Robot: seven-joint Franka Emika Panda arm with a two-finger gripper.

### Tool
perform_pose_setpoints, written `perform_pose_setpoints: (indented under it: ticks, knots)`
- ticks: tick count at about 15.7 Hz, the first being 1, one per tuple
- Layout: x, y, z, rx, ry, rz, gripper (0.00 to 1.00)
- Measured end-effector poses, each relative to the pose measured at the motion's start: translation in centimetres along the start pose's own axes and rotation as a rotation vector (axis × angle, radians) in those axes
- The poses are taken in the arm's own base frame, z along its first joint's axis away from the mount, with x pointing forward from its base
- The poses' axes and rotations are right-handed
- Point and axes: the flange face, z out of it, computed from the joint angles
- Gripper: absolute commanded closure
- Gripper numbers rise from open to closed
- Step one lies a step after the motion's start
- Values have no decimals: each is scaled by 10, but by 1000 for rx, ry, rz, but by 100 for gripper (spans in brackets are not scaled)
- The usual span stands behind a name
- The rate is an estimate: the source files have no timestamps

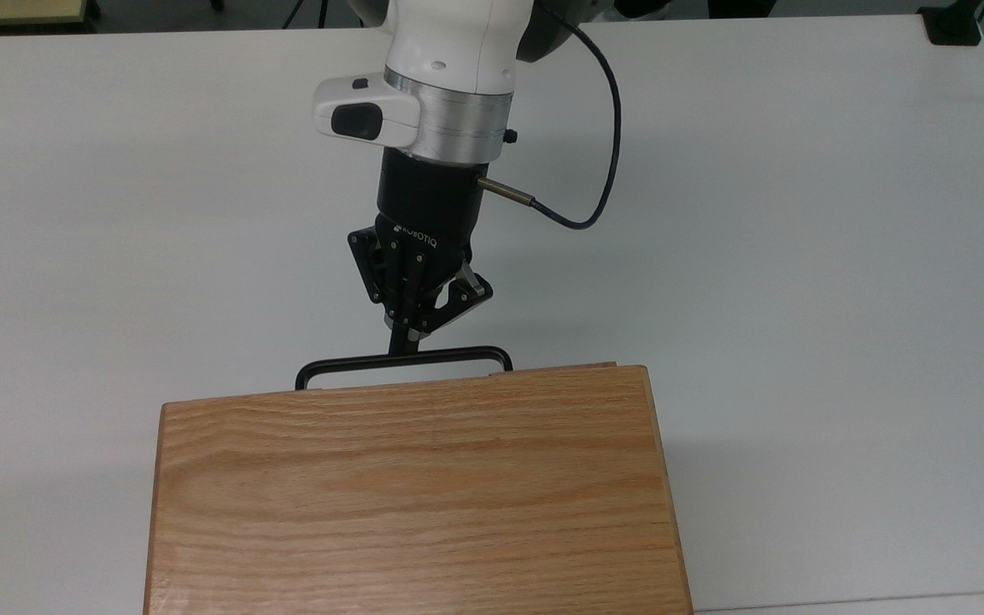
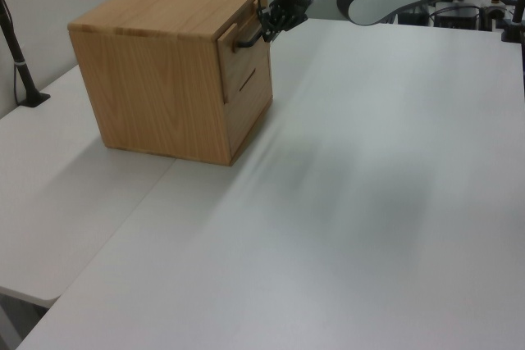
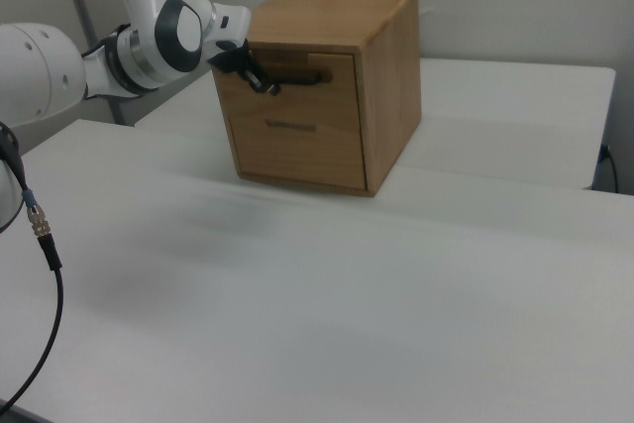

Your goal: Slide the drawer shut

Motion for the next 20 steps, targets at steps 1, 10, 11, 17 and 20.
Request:
perform_pose_setpoints:
  ticks: [1,10,11,17,20]
  knots:
    - [0,0,0,2,8,8,100]
    - [14,13,-39,-51,-14,-50,99]
    - [13,19,-54,-85,-78,-70,89]
    - [-8,53,-166,-208,-406,-183,0]
    - [-26,67,-193,-202,-452,-242,0]
